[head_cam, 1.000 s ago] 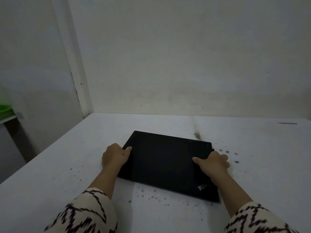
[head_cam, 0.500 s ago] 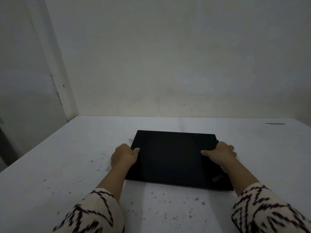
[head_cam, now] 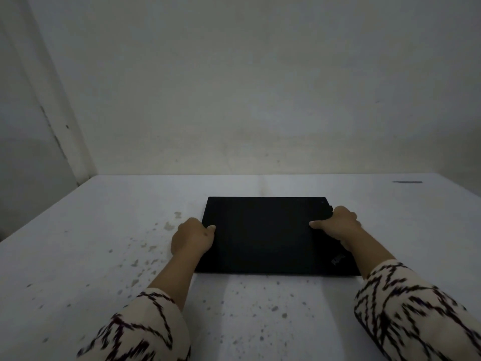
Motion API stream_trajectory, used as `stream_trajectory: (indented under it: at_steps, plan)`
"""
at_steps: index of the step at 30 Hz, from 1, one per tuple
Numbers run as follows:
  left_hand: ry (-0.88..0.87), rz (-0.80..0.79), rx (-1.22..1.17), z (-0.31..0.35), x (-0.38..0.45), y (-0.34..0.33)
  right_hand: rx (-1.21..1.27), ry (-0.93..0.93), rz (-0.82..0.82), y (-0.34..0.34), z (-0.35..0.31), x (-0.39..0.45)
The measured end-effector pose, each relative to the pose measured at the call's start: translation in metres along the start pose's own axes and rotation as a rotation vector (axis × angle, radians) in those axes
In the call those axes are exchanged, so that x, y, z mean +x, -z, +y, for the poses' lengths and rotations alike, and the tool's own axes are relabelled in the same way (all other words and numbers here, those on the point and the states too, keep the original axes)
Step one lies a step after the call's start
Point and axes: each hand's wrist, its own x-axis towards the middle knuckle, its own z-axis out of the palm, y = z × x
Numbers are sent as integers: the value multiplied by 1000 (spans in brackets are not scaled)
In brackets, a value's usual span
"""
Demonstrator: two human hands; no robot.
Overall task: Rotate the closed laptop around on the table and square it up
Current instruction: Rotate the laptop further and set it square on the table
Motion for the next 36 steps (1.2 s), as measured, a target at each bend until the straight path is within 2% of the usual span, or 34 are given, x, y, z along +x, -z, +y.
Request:
stream_trajectory:
  at_steps: [20,26,36]
  plan:
    - [2,-35,59,5,-3,-8,-67,18,-15,0,11,14]
    - [-29,-56,41,2,-9,-5,-180,25,47,-12,12,6]
    - [-34,-43,57,1,-12,-2,-168,56,87,-9,15,7]
